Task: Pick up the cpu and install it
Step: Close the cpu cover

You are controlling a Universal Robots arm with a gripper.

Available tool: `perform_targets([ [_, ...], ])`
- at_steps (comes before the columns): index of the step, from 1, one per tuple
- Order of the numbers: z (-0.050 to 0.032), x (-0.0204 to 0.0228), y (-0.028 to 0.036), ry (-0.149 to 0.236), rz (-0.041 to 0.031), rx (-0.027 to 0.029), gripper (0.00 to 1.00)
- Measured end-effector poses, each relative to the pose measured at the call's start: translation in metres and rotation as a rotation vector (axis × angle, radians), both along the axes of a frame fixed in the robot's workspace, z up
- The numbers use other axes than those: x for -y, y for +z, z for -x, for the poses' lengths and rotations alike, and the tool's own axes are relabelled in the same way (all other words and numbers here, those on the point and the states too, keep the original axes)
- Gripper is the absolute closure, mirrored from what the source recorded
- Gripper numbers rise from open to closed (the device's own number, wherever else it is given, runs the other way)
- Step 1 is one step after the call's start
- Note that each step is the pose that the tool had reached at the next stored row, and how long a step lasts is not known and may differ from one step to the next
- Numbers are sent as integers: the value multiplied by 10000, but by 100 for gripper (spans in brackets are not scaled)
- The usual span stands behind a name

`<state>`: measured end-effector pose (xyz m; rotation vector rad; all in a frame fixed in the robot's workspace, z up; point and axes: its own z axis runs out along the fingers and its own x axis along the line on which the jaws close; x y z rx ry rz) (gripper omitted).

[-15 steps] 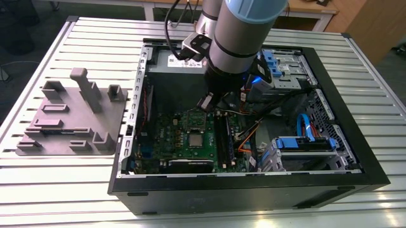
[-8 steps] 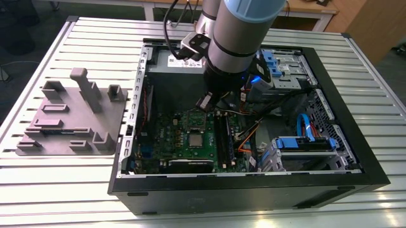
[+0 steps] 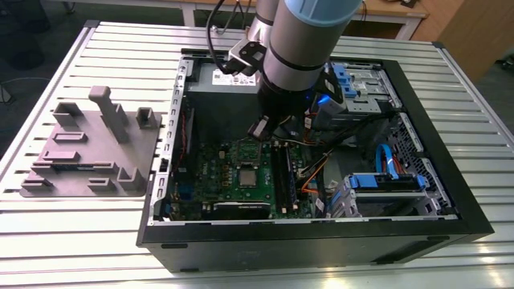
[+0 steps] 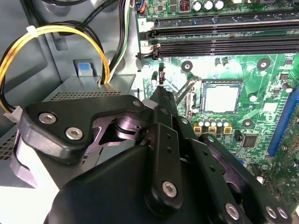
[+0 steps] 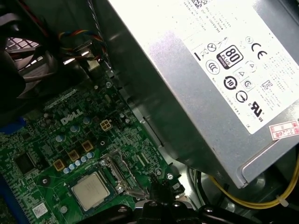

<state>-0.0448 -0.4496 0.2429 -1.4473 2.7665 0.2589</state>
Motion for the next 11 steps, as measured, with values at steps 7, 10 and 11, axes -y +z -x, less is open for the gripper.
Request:
perform_targets([
  [7,0,-1,21,2,-4,1,90],
  [10,0,0,33,6,-6,1,90],
  [11,0,0,34,7,-7,1,90],
])
